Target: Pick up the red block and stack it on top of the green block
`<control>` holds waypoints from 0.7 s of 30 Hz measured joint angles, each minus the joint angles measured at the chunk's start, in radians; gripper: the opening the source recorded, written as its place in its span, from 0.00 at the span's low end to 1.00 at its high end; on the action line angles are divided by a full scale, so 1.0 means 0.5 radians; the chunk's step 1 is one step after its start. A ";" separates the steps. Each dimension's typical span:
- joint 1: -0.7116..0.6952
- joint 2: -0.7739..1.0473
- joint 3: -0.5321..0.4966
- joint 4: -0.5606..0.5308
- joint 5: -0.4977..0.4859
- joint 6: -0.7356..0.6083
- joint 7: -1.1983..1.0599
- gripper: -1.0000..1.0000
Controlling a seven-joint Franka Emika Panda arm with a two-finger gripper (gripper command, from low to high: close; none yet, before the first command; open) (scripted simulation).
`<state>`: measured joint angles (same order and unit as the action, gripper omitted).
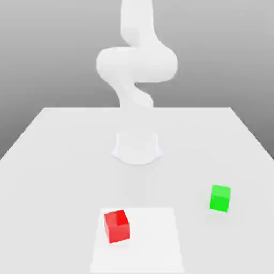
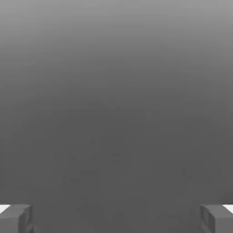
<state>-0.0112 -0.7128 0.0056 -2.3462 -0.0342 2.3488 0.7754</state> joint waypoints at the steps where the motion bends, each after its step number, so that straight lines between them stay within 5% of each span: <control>1: -0.009 0.085 0.001 -0.043 -0.032 0.046 -0.023 0.50; 12: -0.062 0.901 -0.107 -0.464 -0.209 0.496 -0.353 0.50; 21: -0.095 1.539 -0.138 -0.763 0.077 0.895 -0.888 0.50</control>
<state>-0.0588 0.0566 -0.0636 -2.7277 0.0045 2.7965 0.3313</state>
